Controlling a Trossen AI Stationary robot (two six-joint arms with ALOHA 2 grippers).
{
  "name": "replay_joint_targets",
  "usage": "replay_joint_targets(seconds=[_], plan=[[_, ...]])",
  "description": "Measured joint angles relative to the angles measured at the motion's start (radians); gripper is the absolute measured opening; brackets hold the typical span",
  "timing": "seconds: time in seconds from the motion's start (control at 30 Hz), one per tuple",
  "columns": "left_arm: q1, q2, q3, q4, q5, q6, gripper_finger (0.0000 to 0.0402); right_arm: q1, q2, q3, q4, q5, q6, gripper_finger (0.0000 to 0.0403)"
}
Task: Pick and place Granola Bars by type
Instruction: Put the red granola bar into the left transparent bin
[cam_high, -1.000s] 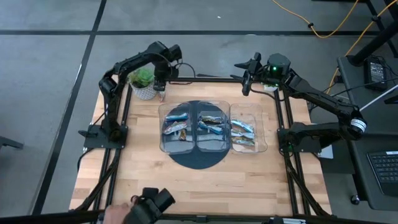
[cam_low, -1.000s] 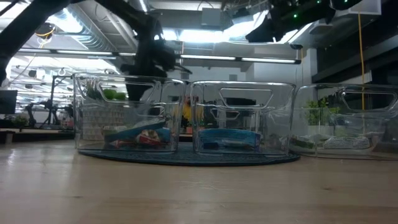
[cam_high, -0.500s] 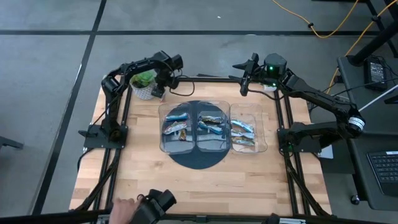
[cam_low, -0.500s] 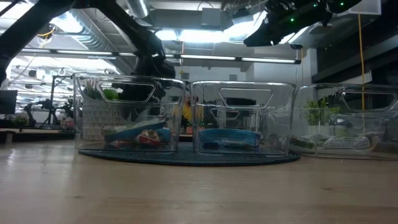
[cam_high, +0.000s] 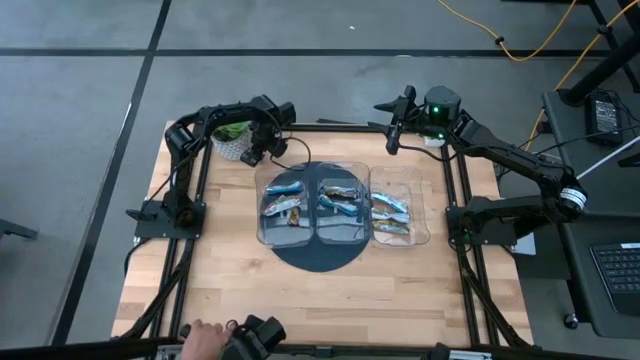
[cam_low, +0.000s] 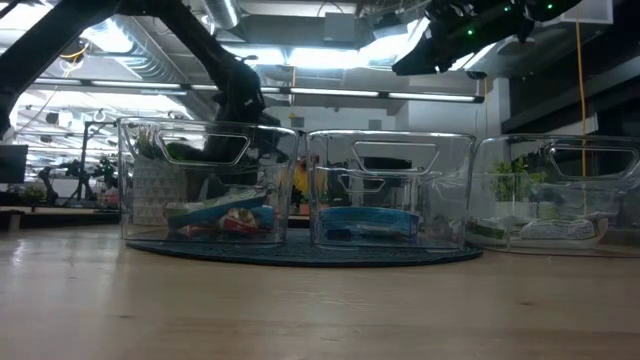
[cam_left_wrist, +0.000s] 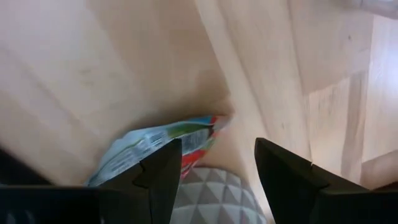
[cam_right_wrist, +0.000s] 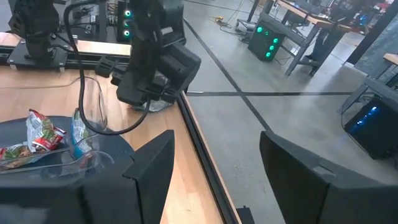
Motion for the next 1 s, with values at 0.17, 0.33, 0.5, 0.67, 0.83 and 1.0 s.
replay_joint_targets(seconds=[0.17, 0.33, 0.5, 0.67, 0.83, 1.0], plan=[[0.000, 0.000, -0.068, 0.088, -0.031, -0.006, 0.0196, 0.000, 0.000, 0.000, 0.000, -0.019, -0.001, 0.0239], [-0.009, 0.000, -0.100, 0.176, -0.090, 0.000, 0.0175, 0.000, 0.000, 0.000, 0.000, -0.048, -0.002, 0.0239], [-0.010, 0.000, -0.105, 0.197, -0.096, -0.019, 0.0111, 0.000, 0.000, 0.000, 0.001, -0.051, 0.000, 0.0239], [-0.021, 0.000, -0.105, 0.198, -0.123, -0.040, 0.0035, 0.000, 0.000, 0.000, 0.001, -0.051, 0.001, 0.0239], [-0.038, -0.001, -0.085, 0.185, -0.132, -0.070, 0.0012, 0.000, 0.000, 0.000, 0.001, -0.051, 0.000, 0.0239], [-0.058, -0.001, -0.026, 0.135, -0.131, -0.104, 0.0016, 0.000, 0.000, 0.000, 0.001, -0.051, 0.000, 0.0239]])
